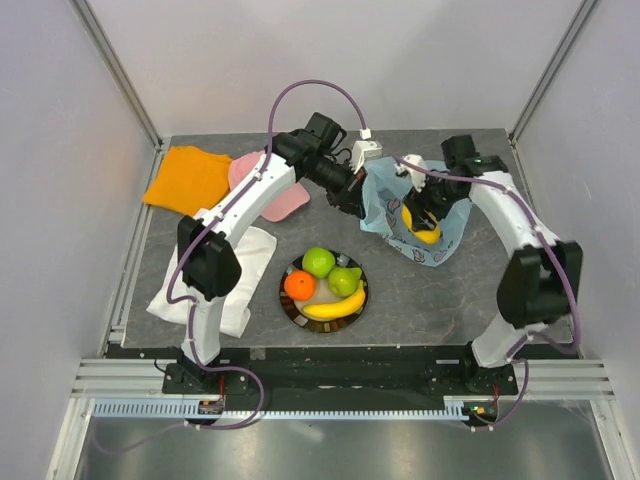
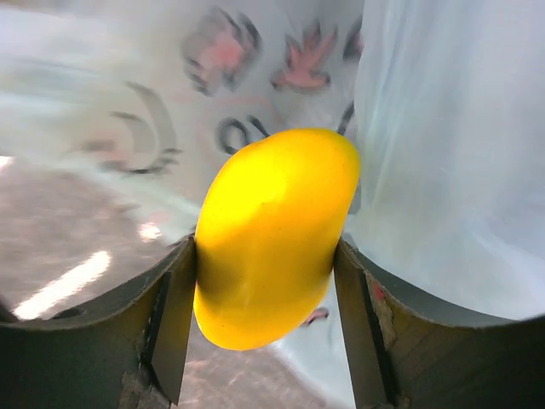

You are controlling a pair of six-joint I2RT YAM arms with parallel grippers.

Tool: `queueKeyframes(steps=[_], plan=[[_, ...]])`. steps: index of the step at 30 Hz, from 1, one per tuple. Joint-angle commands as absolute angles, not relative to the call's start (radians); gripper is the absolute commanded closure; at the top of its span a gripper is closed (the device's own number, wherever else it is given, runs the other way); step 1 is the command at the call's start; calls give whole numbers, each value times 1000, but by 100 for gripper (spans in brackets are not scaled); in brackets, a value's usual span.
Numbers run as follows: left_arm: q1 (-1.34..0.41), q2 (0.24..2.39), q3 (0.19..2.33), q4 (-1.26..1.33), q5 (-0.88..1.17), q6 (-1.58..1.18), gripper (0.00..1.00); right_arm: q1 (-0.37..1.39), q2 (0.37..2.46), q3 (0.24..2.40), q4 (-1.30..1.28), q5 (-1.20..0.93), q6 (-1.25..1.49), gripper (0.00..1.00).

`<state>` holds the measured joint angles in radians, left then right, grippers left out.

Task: Take the fake fruits out of the plastic bag
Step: Take out the fake fruit from the plastic bag, then place the fake fruit on the plate.

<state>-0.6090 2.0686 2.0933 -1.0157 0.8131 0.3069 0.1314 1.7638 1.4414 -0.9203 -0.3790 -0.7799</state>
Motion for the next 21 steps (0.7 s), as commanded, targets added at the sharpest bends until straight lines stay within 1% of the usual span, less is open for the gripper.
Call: queueKeyframes(steps=[1,2,5,6,8,10,11,12,14,15,17,18,21], plan=[[-600,2066,2108,-1005,811,314,98,130,1510,1548,-1057,-615,-738,37],[-595,2066,2103,-1005,818,313,98,132,1482,1555,-1119,-639,-747,37],[-565,2085,2105,-1003,834,296,99,153,1361,1523,-1169,-683,-817,38],[-557,2089,2108,-1000,842,281,99,190,1300,1481,-1164,-683,-836,38],[-542,2095,2111,-994,862,268,99,245,1255,1436,-1134,-672,-864,37],[-537,2097,2111,-994,871,267,98,359,1223,1382,-1097,-644,-868,37],[-537,2095,2108,-994,883,268,98,400,1223,1368,-1060,-612,-873,38],[-535,2095,2105,-994,888,267,98,482,1233,1347,-1040,-597,-874,38],[-534,2097,2094,-994,899,265,99,566,1259,1330,-976,-549,-882,38],[-531,2098,2092,-994,900,265,98,645,1303,1325,-959,-534,-887,38],[-520,2102,2088,-992,905,261,98,724,1353,1322,-921,-503,-897,39],[-517,2102,2086,-994,907,261,99,800,1402,1327,-916,-470,-931,39],[-494,2092,2077,-994,910,264,99,914,1492,1342,-870,-424,-982,39]])
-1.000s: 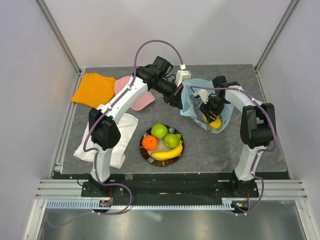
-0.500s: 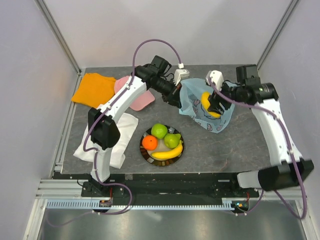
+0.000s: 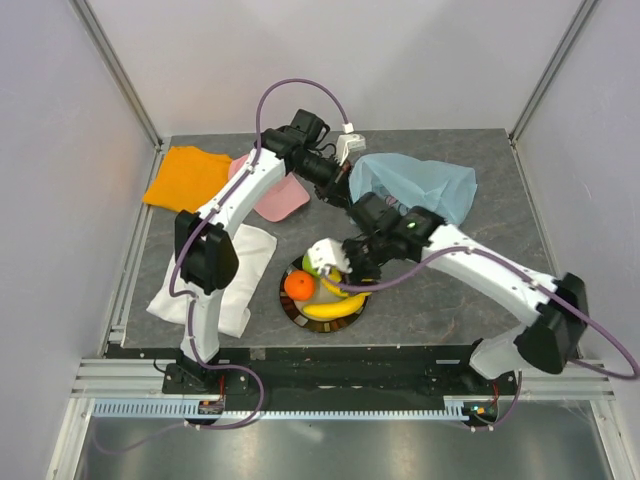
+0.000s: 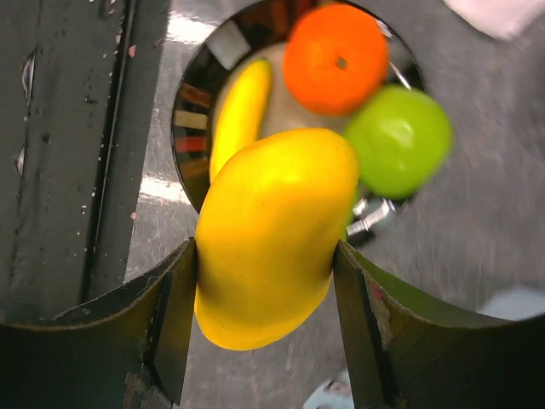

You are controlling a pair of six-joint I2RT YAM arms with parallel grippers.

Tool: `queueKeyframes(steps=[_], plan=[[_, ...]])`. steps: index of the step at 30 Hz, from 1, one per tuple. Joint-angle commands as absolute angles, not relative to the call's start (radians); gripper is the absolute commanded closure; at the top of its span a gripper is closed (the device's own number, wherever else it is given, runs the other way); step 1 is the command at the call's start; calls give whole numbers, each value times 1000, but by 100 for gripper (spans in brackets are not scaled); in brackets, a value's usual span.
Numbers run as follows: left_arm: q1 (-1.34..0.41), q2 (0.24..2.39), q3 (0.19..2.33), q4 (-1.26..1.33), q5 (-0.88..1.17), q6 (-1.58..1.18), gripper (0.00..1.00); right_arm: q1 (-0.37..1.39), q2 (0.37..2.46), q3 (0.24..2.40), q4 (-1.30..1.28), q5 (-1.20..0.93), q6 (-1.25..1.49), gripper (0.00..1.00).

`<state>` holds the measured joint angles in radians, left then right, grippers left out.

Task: Take the fake fruits out of the plastic bag
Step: Place the fake fruit on the plate.

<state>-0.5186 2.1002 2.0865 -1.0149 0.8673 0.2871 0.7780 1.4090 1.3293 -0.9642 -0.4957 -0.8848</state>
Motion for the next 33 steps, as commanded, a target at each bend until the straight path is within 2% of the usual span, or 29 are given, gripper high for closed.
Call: queueKeyframes(steps=[1,5,11,25,30,33], plan=[[-483,2086,2074,-993,910,264,98,928,1515,1357,-864,-420,-985,39],[-454,2080,2071,-988,922,262,98,979,1664,1472,-896,-422,-965,41],[-433,2071,2075,-983,962,255,99,1054,1764,1511,-911,-413,-833,41],[-429,2051,2065,-968,983,249,98,1095,1957,1617,-957,-361,-539,47],[-430,2042,2049,-966,982,250,99,1095,1991,1634,-957,-318,-499,41],[-428,2042,2048,-966,982,250,99,1095,1990,1637,-959,-304,-494,30]])
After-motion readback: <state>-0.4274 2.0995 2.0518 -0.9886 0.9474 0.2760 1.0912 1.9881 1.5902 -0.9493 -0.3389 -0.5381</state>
